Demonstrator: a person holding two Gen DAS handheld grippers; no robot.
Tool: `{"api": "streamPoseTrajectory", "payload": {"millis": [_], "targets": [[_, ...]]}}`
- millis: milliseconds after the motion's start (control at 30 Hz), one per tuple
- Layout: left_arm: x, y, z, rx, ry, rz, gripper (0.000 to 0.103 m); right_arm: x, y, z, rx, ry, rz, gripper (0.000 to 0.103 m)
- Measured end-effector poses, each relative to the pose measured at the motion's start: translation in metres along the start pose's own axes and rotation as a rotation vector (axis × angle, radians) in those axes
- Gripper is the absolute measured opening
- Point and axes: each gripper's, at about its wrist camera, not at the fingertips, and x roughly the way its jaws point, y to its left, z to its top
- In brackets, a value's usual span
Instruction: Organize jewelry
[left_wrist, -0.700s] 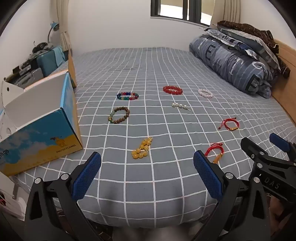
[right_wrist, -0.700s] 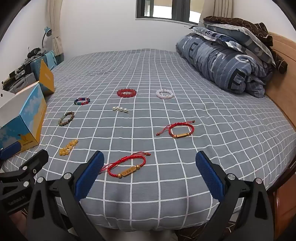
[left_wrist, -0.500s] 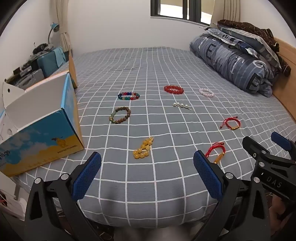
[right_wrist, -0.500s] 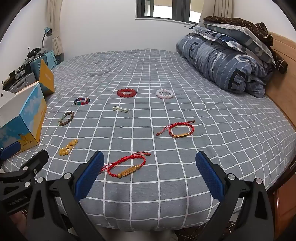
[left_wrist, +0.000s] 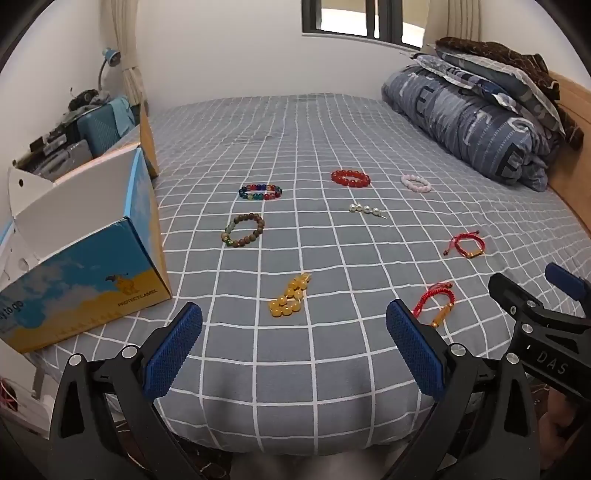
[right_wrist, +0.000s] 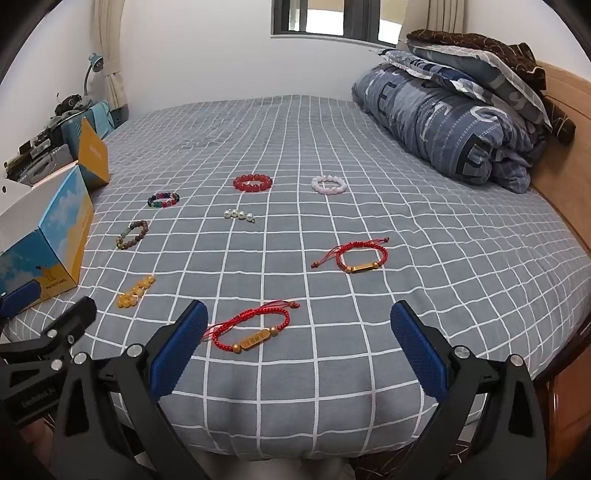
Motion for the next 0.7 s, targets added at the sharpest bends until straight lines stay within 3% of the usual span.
{"api": "streamPoseTrajectory", "payload": {"millis": [700], "targets": [[0.0025, 0.0016, -0.0027, -0.013, 0.010, -0.008, 0.097, -0.0001, -0.0085, 0.0025, 0.009, 0.006, 0.013, 0.095]]}}
